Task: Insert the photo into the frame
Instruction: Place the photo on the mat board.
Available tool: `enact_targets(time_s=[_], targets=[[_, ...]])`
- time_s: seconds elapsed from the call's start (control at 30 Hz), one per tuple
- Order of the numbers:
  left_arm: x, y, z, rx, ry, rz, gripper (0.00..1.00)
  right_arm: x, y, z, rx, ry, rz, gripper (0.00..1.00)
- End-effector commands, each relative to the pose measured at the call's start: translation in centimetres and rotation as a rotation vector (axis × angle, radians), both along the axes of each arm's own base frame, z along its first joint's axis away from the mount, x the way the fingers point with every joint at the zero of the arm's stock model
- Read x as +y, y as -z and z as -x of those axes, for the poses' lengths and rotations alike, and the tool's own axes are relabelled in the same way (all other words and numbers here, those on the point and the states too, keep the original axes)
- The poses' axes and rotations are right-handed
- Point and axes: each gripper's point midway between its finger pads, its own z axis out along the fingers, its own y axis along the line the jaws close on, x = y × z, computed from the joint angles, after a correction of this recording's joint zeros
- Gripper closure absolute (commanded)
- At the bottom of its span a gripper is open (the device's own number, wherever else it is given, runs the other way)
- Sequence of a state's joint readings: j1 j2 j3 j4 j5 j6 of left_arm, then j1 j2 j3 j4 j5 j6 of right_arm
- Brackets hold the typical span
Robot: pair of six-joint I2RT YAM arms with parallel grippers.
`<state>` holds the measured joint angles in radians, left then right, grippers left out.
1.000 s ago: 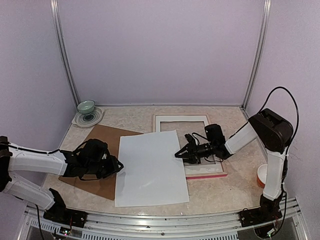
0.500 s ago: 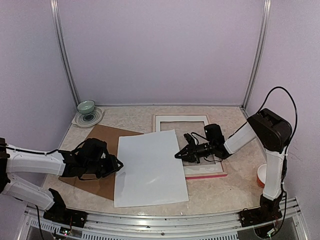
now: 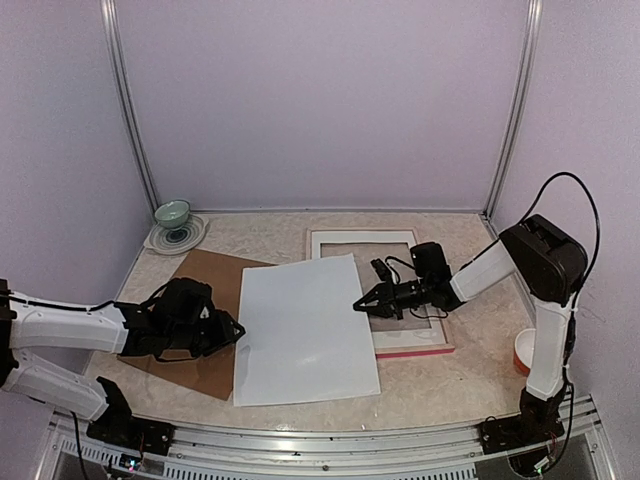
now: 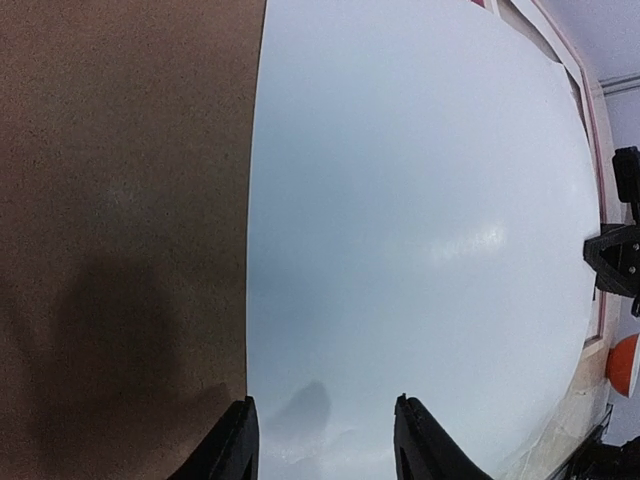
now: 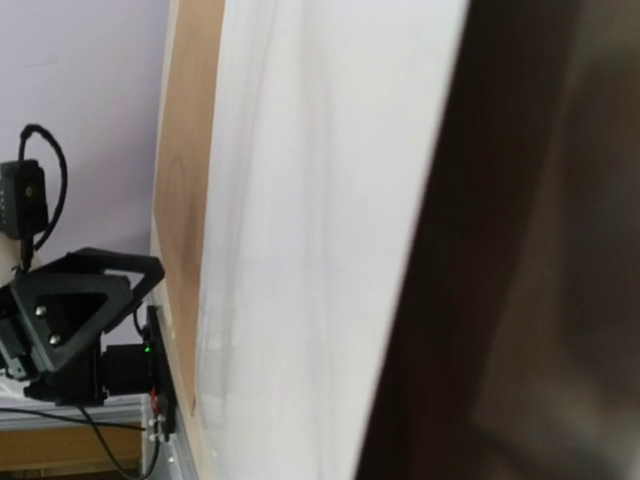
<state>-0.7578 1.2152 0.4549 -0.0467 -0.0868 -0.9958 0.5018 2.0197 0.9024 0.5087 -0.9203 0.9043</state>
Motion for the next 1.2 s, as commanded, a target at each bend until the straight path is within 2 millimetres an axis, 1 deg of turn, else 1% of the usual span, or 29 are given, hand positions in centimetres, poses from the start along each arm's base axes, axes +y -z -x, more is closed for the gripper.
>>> enact_targets(time_s=[0.0, 0.23, 0.53, 0.67, 0.77, 0.93, 1.17], targets=[[0.4, 0.1, 0.2, 0.000, -0.012, -0.001, 0.53, -0.8, -1.4, -1.6, -0.080, 0.024, 0.021, 0.98], [0.5, 0.3, 0.4, 0.003, -0.012, 0.001, 0.53, -2.1, -1.1, -3.4, -0.123, 0.051, 0.113, 0.97], [0.4, 0.5, 0.5, 0.005, -0.011, 0.007, 0.53, -4.4, -0.9, -5.8, -0.136, 0.068, 0.200, 0.97], [0.3, 0.5, 0.5, 0.006, -0.008, 0.010, 0.53, -4.9, -0.7, -6.8, -0.135, 0.066, 0.214, 0.97], [0.2, 0.6, 0.5, 0.008, -0.007, 0.011, 0.53, -5.4, -0.2, -7.2, -0.105, 0.069, 0.222, 0.96], [0.2, 0.8, 0.6, 0.011, -0.006, 0.008, 0.53, -6.0, 0.0, -8.0, -0.089, 0.074, 0.222, 0.96], [0.1, 0.9, 0.8, 0.015, -0.005, 0.008, 0.53, -7.0, 0.4, -9.7, -0.099, 0.082, 0.282, 0.96]])
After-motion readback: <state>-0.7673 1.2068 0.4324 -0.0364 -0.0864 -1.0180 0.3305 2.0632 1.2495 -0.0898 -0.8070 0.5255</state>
